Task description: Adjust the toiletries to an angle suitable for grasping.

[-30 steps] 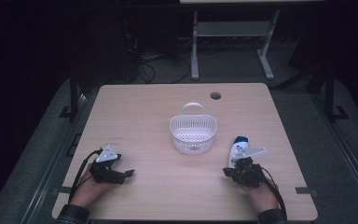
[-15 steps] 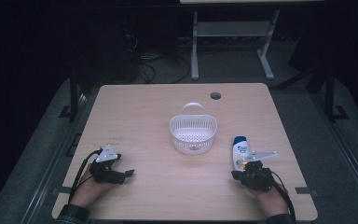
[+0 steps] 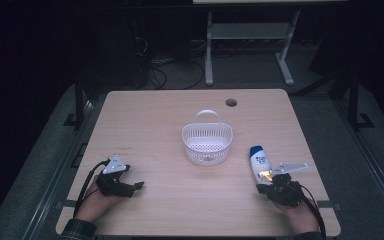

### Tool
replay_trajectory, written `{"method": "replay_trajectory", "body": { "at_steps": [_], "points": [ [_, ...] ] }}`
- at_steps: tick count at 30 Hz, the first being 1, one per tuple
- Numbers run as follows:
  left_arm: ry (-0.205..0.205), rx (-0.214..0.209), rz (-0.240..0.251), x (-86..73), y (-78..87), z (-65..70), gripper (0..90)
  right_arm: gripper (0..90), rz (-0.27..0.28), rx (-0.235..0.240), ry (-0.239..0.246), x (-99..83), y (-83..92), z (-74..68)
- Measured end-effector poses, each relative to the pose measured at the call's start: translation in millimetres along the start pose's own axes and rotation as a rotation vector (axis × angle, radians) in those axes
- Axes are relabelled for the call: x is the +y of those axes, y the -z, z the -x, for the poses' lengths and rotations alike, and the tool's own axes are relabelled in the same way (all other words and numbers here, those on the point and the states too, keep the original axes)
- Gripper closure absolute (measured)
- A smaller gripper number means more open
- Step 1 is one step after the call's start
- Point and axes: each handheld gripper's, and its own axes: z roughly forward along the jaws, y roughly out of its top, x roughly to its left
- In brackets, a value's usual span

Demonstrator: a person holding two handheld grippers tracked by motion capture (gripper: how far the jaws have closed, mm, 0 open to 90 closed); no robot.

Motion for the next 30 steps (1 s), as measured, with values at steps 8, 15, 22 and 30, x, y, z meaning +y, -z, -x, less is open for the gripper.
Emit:
{"method": "replay_trajectory", "body": {
  "at_steps": [8,15,22,30],
  "points": [
    [0.000,0.000,0.001,0.0,-0.1,0.0,13.1,89.7,-0.009,-0.003,-0.005,-7.5,6.9,8.7],
    [0.000,0.000,0.000,0.0,0.0,0.0,13.0,89.7,-0.005,-0.016,-0.015,-11.7,11.7,16.3],
    [0.000,0.000,0.000,0.0,0.0,0.0,13.1,89.7,-0.004,-0.030,-0.026,-13.3,14.0,20.5],
    [0.000,0.000,0.000,0.0,0.0,0.0,13.1,89.5,0.001,-0.038,-0.047,-16.6,19.3,28.3]
  ]
}}
